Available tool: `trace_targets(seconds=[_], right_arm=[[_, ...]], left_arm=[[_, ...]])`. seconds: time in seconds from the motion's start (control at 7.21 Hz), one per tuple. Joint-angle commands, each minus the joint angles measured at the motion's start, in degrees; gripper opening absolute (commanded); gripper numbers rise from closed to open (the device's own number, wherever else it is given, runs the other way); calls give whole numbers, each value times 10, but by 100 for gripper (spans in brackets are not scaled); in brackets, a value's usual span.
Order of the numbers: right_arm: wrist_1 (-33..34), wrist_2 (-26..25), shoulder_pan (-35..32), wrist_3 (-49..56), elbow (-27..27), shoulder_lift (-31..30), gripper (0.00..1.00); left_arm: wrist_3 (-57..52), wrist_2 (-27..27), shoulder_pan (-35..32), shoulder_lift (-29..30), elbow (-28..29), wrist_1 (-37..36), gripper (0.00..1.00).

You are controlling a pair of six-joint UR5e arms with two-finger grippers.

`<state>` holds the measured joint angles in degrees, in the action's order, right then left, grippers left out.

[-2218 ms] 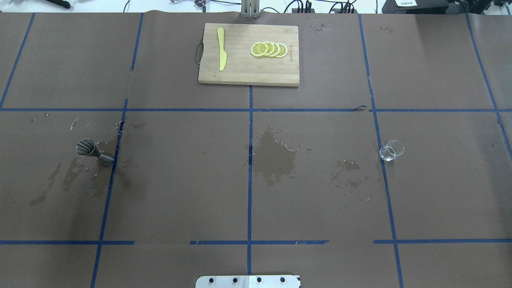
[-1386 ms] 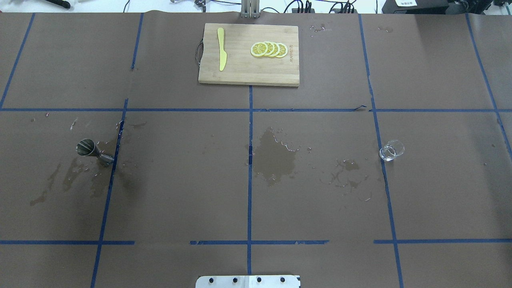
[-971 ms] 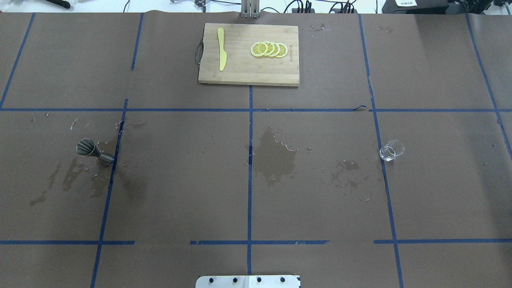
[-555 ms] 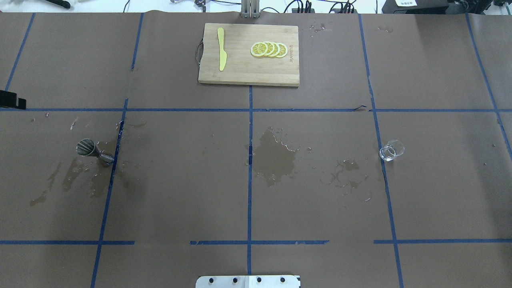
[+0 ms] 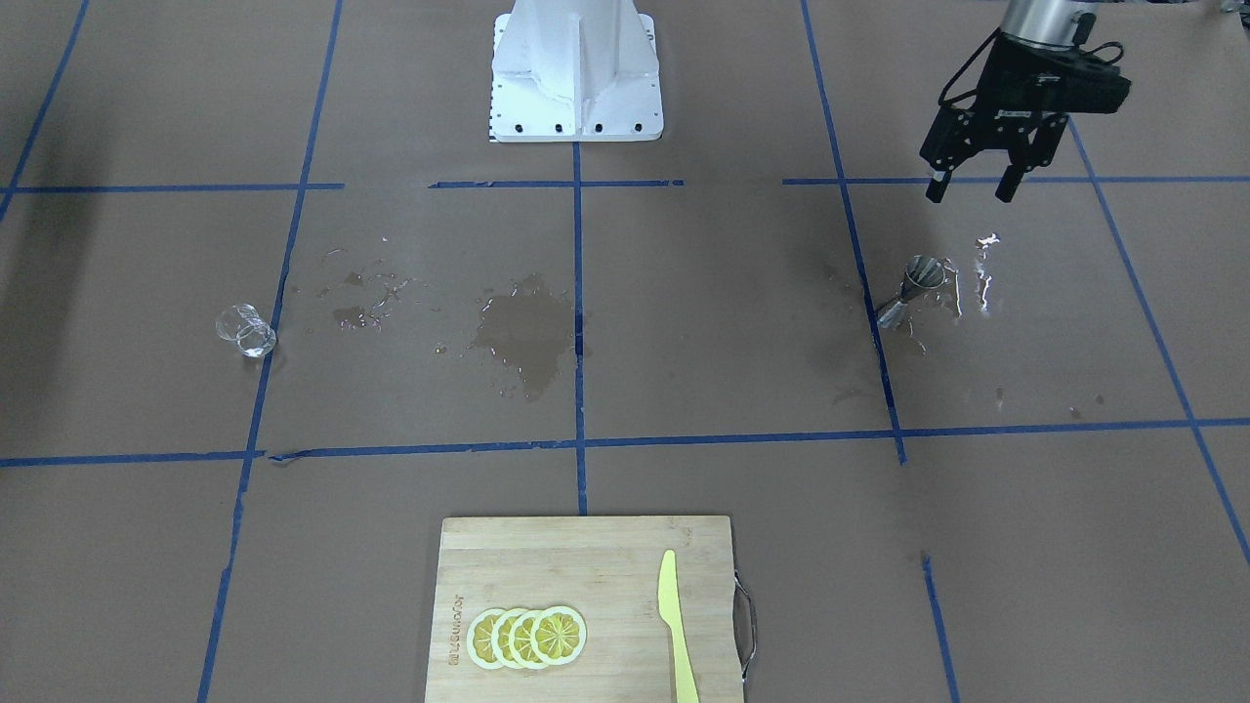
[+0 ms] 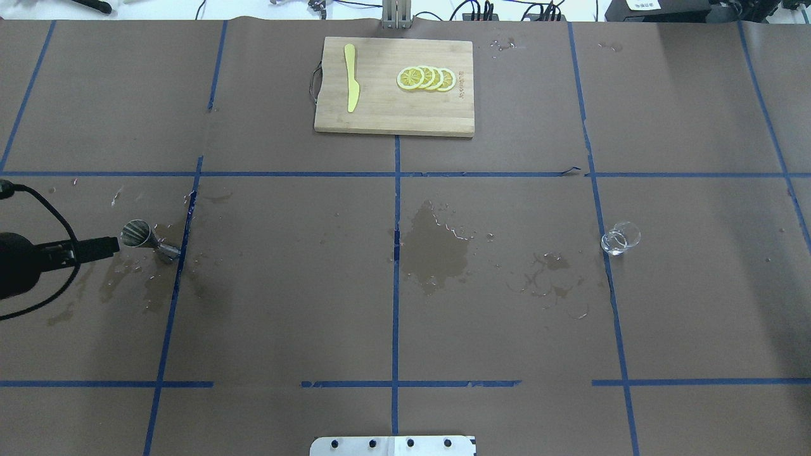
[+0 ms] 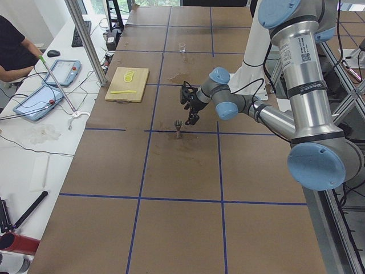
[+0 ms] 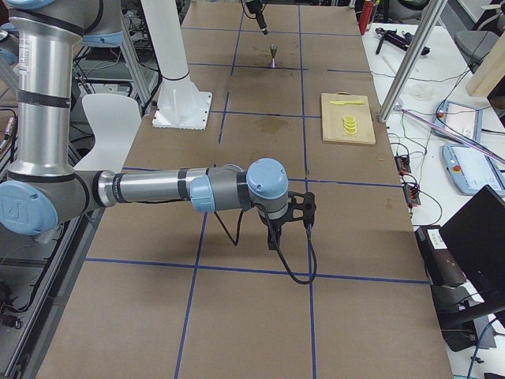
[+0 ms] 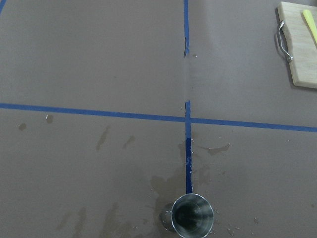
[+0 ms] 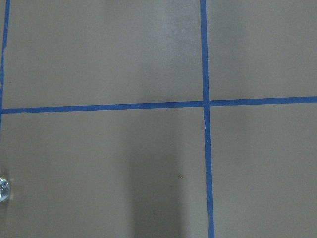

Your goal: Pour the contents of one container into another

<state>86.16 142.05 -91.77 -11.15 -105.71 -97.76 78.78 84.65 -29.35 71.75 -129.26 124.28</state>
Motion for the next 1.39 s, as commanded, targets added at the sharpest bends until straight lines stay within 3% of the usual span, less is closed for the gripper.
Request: trace_targets(seconds=[0.0,0.14,0.28,0.55,0.83,0.97,1.11,1.25], right_arm=[[1,-6,21,-67,-67,-6,100],[1,-25,36,-70,-104,-23,100],[1,-74,69,-87,-159,-53,100],[0,-85,130,-251,-222,-61,100],[-4,-156,219,-389,-291,-68,100],[-39,-200,261,-435,-310,-85,100],[-149,-253,312,-487,-310,-142,100],[-198,-299,368,-547,-310,-162,100]], left_arm=[[116,-155,134,1,17,-27,100],[128,-197,149,18,45,-33,100],[129,-228,151,36,79,-34,100],[129,-286,151,61,103,-35,100],[141,-331,151,86,143,-34,100],[142,-345,151,102,160,-35,100],[148,-370,151,112,181,-36,100],[158,-373,152,118,193,-36,100]])
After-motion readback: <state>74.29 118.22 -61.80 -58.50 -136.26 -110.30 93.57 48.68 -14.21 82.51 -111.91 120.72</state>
